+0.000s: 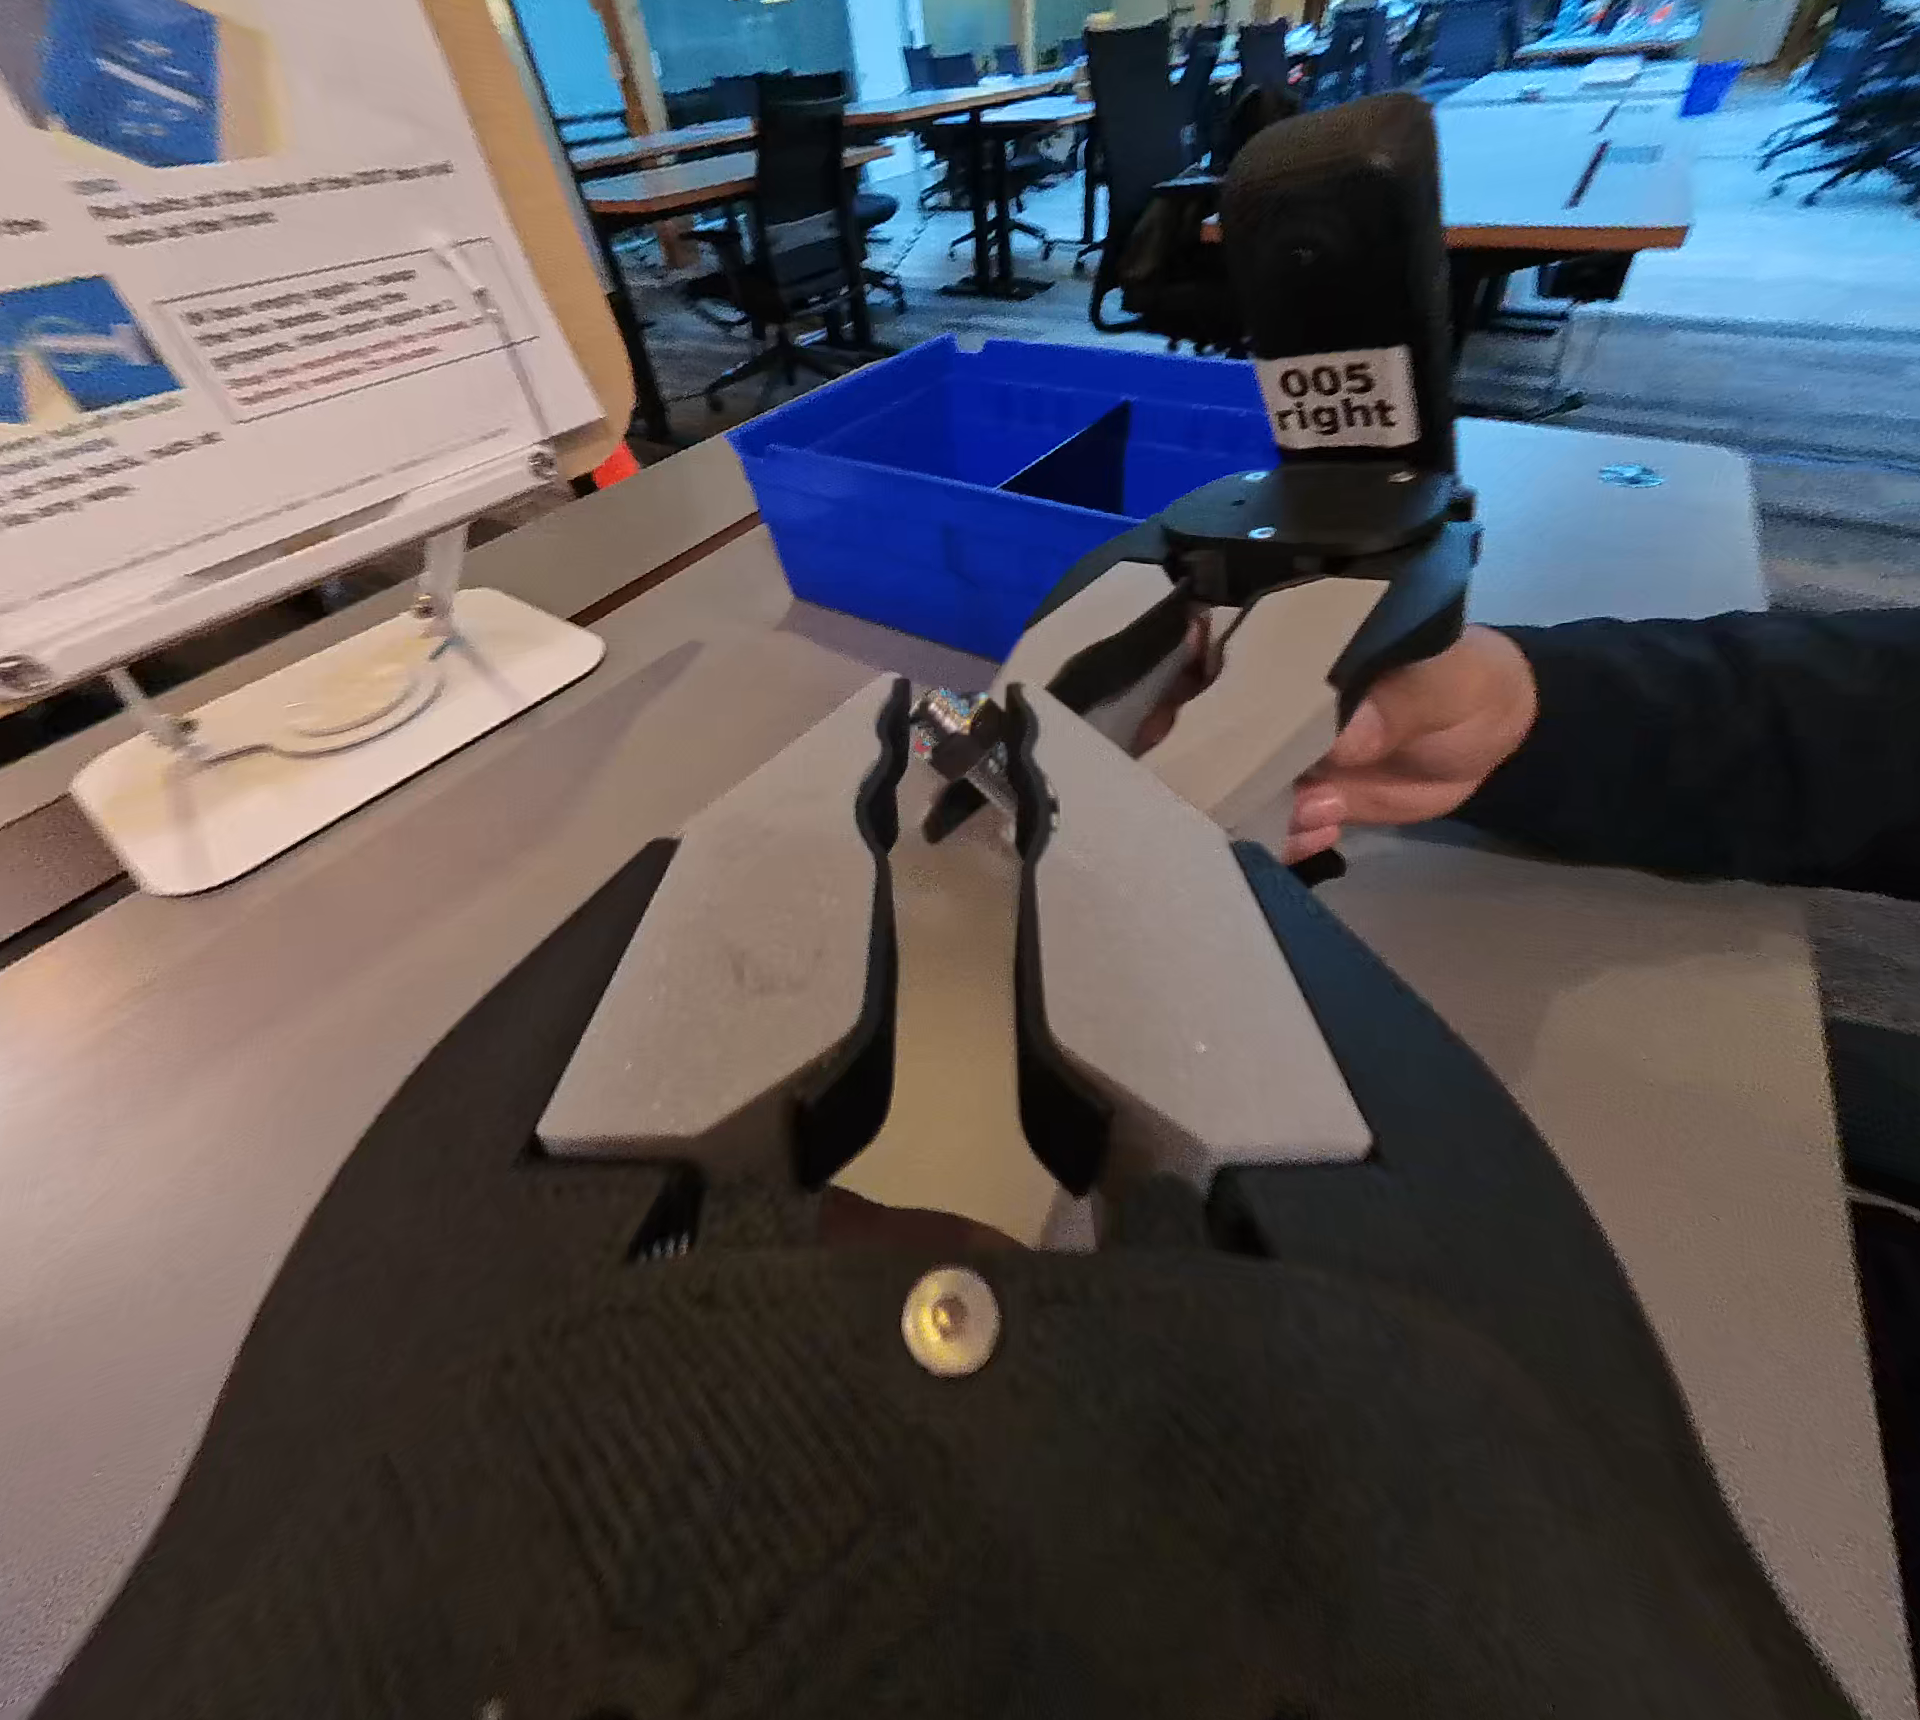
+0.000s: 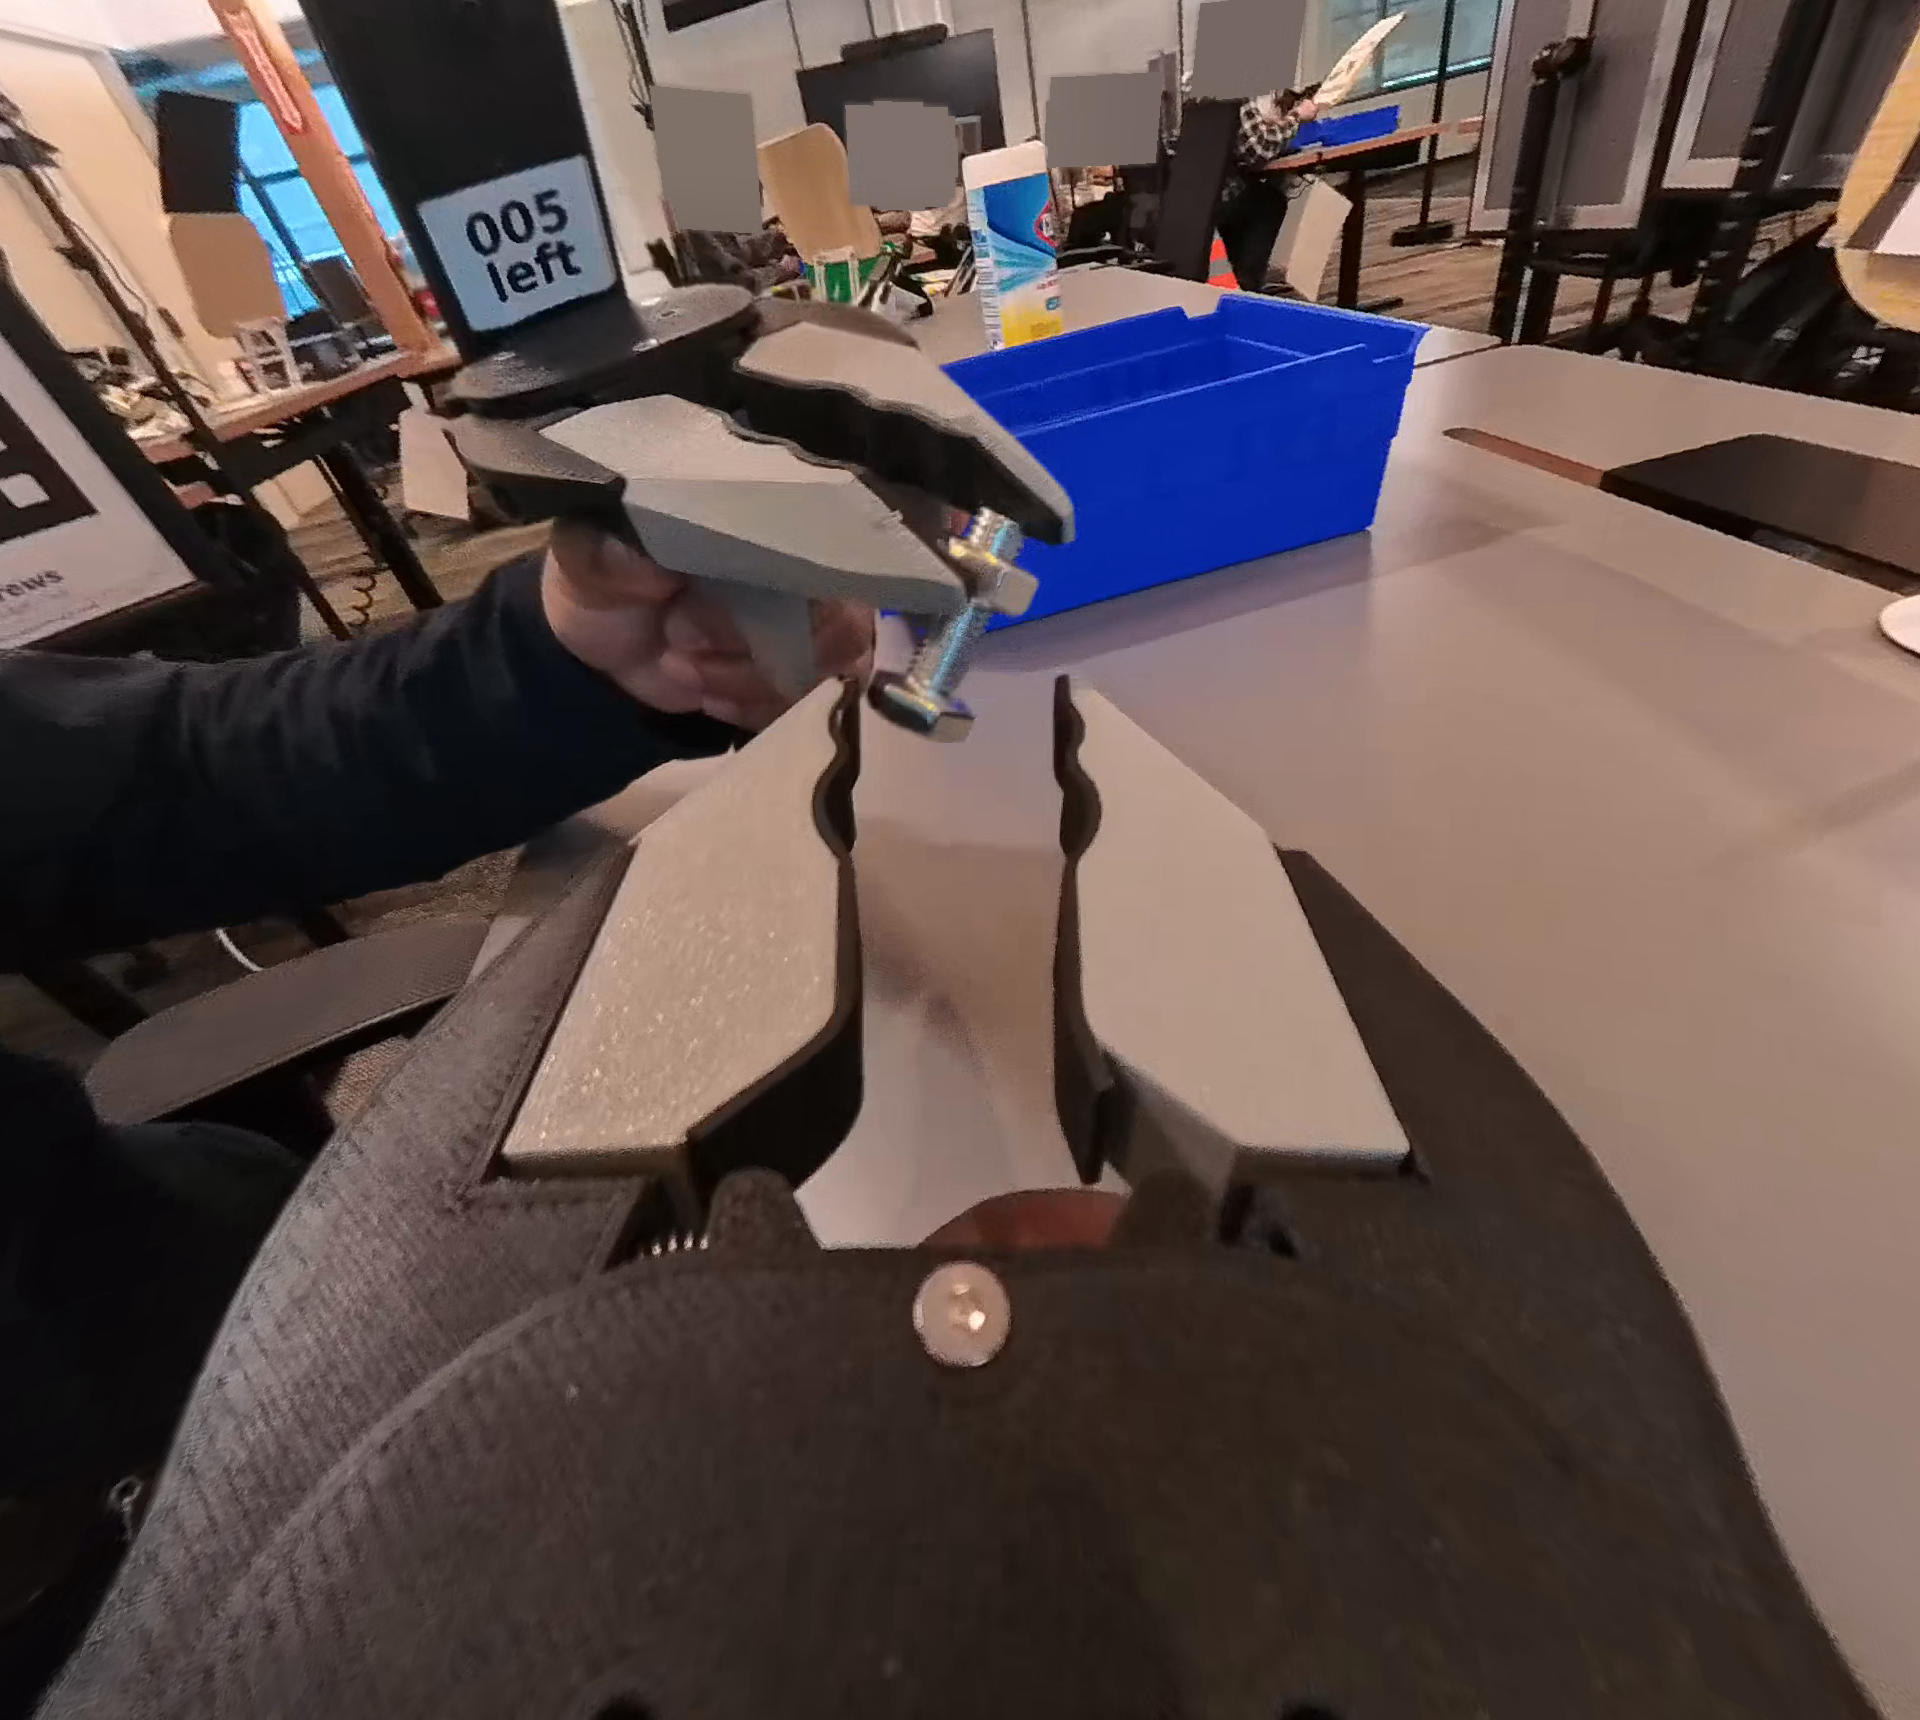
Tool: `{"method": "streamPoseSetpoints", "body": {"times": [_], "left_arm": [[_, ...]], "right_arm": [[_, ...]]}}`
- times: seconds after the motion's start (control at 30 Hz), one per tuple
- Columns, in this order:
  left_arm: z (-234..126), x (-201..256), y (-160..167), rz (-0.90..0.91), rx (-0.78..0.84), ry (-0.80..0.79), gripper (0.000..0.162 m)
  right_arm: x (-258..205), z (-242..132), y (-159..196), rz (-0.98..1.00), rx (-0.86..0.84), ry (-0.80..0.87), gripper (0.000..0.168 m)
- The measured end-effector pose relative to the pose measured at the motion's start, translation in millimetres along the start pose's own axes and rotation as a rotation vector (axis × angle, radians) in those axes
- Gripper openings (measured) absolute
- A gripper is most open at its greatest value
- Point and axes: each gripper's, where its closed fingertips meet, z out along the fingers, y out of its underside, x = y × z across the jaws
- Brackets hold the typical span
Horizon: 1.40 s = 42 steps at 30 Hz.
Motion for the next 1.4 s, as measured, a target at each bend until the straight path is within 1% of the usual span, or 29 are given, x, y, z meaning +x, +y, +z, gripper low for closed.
{"method": "streamPoseSetpoints", "body": {"times": [0.03, 0.07, 0.27, 0.37, 0.4, 0.5, 0.77, 1.0, 1.1, 1.13, 1.2, 1.27, 1.33, 1.4], "left_arm": [[3, 4, 0, -0.010, 0.018, 0.024, 0.016], [4, 5, -2, -0.012, 0.038, 0.030, 0.016], [8, -2, -2, -0.006, 0.093, 0.019, 0.016], [8, -5, 3, 0.040, 0.086, -0.008, 0.016], [7, -5, 4, 0.051, 0.086, -0.008, 0.016], [5, -7, 8, 0.031, 0.092, -0.009, 0.016], [2, -8, 14, 0.010, 0.097, -0.009, 0.016], [-6, -16, 5, -0.150, 0.179, 0.028, 0.018], [-8, -19, 5, -0.232, 0.193, 0.054, 0.011], [-7, -21, 8, -0.247, 0.180, 0.049, 0.010], [-3, -33, 21, -0.253, 0.120, -0.014, 0.011], [1, -45, 41, -0.306, 0.032, -0.056, 0.010], [5, -42, 53, -0.445, -0.016, 0.017, 0.009], [7, -33, 54, -0.601, -0.017, 0.142, 0.012]], "right_arm": [[0, 0, 1, -0.005, -0.002, -0.001, 0.028], [-1, -1, 1, -0.005, -0.006, -0.008, 0.017], [5, -2, 2, 0.057, -0.001, -0.011, 0.017], [9, -2, 3, 0.080, 0.002, -0.003, 0.028], [10, -2, 4, 0.086, -0.001, -0.002, 0.027], [11, -1, 8, 0.095, -0.016, -0.011, 0.016], [9, 2, 13, 0.077, -0.032, -0.020, 0.015], [12, -2, 6, 0.016, -0.004, 0.019, 0.014], [14, -1, 9, 0.019, -0.017, 0.029, 0.015], [17, 0, 14, 0.022, -0.042, 0.053, 0.014], [23, 2, 20, 0.011, -0.071, 0.090, 0.014], [25, 1, 18, 0.010, -0.051, 0.100, 0.014], [28, -2, 12, -0.009, -0.019, 0.123, 0.014], [31, -5, 8, -0.035, -0.009, 0.148, 0.014]]}}
